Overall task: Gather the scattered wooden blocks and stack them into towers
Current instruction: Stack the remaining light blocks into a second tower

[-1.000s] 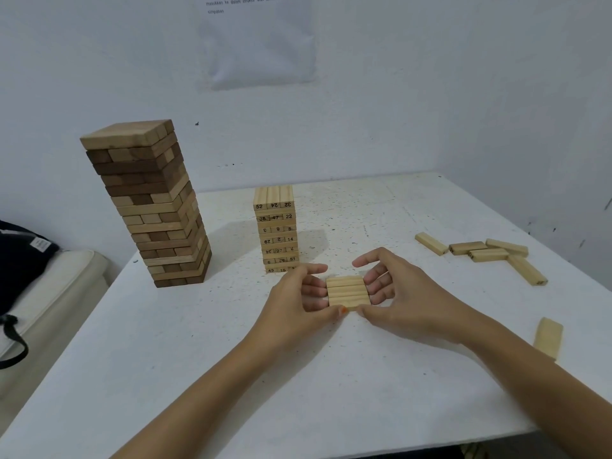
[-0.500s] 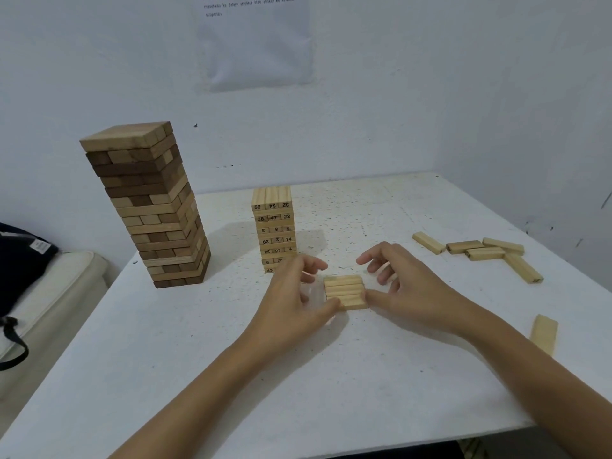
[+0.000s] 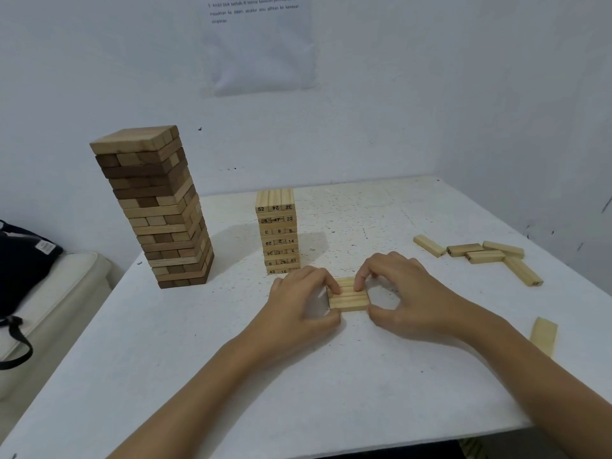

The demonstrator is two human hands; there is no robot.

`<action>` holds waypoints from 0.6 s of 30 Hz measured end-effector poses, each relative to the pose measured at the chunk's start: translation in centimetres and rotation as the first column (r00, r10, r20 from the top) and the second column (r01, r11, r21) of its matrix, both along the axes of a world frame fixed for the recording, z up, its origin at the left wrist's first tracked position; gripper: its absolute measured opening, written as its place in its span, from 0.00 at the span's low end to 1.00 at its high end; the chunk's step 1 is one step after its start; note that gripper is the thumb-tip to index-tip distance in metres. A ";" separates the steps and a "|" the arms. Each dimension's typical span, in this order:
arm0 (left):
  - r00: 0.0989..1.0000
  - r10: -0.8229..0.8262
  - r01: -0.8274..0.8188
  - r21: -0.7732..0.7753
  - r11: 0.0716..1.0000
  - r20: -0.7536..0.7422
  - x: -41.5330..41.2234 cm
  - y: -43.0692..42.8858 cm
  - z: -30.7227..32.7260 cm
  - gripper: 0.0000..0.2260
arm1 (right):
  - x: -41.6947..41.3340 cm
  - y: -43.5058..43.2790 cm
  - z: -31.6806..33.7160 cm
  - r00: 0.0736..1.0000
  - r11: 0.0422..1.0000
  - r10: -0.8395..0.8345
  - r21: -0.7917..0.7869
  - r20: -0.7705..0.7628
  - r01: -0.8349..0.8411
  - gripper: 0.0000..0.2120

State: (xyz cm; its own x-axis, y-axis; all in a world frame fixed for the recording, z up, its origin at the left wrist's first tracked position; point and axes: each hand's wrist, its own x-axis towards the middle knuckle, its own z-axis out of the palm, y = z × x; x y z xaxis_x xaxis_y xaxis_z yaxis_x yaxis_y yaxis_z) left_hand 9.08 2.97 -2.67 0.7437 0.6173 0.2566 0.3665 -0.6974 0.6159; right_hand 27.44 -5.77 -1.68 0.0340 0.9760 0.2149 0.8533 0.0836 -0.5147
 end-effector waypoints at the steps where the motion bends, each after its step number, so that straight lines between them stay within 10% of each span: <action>1: 1.000 0.000 0.000 -0.003 1.000 0.000 0.0 0.0 0.1 0.12 | 0.0 0.0 0.0 1.000 1.000 -0.001 0.007 -0.001 0.001 0.10; 18: 0.970 -0.033 0.042 -0.033 0.999 0.242 -1.4 0.3 2.3 0.11 | 1.0 -0.4 2.0 0.936 0.993 0.107 0.080 -0.335 -0.085 0.15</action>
State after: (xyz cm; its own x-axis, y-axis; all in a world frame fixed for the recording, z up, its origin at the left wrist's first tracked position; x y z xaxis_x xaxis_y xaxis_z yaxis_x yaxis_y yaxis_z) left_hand 7.68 3.27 -0.32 0.6856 0.6027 0.4083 0.1782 -0.6828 0.7085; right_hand 28.46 -6.14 0.28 0.0226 0.9629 0.2689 0.6162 0.1984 -0.7622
